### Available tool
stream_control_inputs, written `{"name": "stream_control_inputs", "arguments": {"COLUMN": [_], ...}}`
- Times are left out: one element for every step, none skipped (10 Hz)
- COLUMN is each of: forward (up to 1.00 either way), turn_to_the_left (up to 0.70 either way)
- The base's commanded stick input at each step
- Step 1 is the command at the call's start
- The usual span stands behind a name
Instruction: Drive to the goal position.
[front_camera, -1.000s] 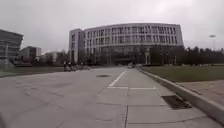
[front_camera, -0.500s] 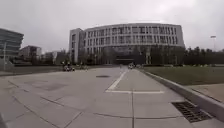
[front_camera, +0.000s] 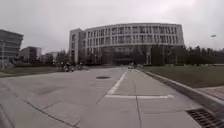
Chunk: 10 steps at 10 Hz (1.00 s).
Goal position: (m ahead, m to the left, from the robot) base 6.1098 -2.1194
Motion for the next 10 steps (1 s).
{"name": "stream_control_inputs", "arguments": {"forward": [0.7,0.7,0.7,0.7,0.7,0.7,0.7,0.7,0.7,0.7], "turn_to_the_left": [0.0,0.0,0.0,0.0,0.0,0.0,0.0,0.0,0.0,-0.04]}}
